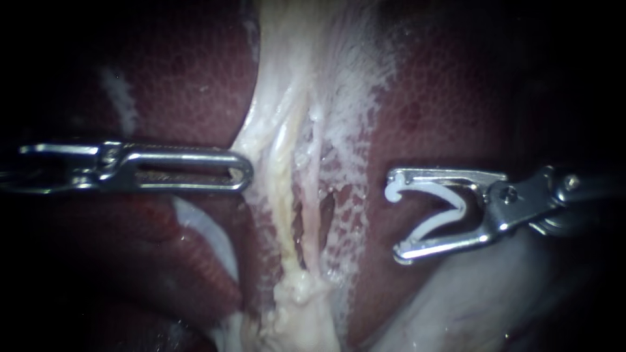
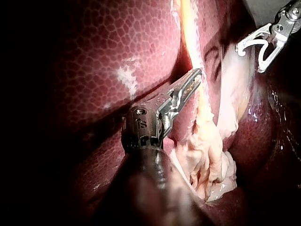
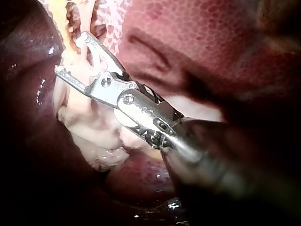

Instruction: Clipping first clip left tube

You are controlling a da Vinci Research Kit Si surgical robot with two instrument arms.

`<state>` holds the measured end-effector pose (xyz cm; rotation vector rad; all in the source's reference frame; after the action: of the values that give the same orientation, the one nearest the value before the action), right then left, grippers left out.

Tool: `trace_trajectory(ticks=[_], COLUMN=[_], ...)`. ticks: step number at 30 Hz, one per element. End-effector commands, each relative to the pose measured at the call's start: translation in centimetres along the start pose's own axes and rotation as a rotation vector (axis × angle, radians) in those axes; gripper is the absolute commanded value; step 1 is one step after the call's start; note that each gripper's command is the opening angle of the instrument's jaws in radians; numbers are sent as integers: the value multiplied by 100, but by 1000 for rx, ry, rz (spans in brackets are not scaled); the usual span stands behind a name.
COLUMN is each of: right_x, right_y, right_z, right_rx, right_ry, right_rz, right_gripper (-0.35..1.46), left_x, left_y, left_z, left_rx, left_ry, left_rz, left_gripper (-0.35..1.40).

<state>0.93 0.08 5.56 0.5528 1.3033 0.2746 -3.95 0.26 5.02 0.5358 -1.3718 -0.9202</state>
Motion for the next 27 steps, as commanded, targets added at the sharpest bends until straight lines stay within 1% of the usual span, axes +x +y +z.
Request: trace_trajectory(ticks=[1,6,9,18,21,27], right_x=[-2,-8,-15,-54,-63,-75], right_y=[0,-1,-2,-3,-3,-1], right_z=[2,11,20,61,72,87], right_rx=[2,9,13,37,42,57], right_ry=[-1,-3,-5,-18,-25,-36], right_rz=[3,22,34,76,86,100], right_gripper=[60,60,59,59,59,59], left_x=[0,1,2,2,3,3], left_y=[1,5,8,9,9,9], left_z=[0,-1,-2,-2,-2,-2], left_rx=[-2,-7,-9,-9,-9,-10], left_ry=[0,-2,-3,-3,-3,-3], left_rz=[1,1,1,1,1,1], left_gripper=[-35,-35,-35,-35,-35,-35])
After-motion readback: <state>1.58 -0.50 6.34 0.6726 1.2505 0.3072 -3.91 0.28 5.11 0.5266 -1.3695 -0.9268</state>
